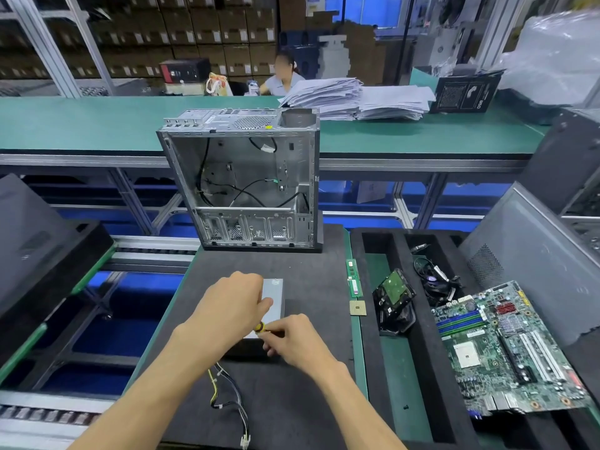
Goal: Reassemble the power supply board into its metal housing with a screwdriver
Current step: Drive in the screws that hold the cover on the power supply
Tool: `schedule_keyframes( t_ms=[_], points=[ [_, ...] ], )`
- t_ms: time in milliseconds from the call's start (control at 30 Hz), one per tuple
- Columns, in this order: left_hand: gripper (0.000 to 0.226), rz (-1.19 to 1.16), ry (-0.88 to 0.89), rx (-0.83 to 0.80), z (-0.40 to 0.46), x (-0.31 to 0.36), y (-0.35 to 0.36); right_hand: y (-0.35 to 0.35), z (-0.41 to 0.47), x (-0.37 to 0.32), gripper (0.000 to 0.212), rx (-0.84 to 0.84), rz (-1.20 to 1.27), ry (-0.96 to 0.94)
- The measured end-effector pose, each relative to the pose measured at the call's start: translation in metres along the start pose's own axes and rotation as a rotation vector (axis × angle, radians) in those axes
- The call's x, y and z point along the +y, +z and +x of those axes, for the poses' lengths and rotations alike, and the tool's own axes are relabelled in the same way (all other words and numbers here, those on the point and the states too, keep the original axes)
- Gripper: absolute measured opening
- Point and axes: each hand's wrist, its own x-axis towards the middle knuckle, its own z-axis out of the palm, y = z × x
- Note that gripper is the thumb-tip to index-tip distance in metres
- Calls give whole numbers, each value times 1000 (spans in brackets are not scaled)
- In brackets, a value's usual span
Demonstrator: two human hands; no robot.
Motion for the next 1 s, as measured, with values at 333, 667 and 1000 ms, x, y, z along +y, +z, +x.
schedule_keyframes(
  t_ms=[333, 667, 1000],
  points=[
    [15, -19, 101, -157, -5, 4, -8, 2, 3, 1, 26, 62, -15, 9],
    [33, 16, 37, -102, -3, 9, -2, 0, 5, 5, 41, 57, 41, 24],
    [20, -27, 173, -121, -2, 10, -2, -1, 4, 5, 33, 54, 28, 34]
  ],
)
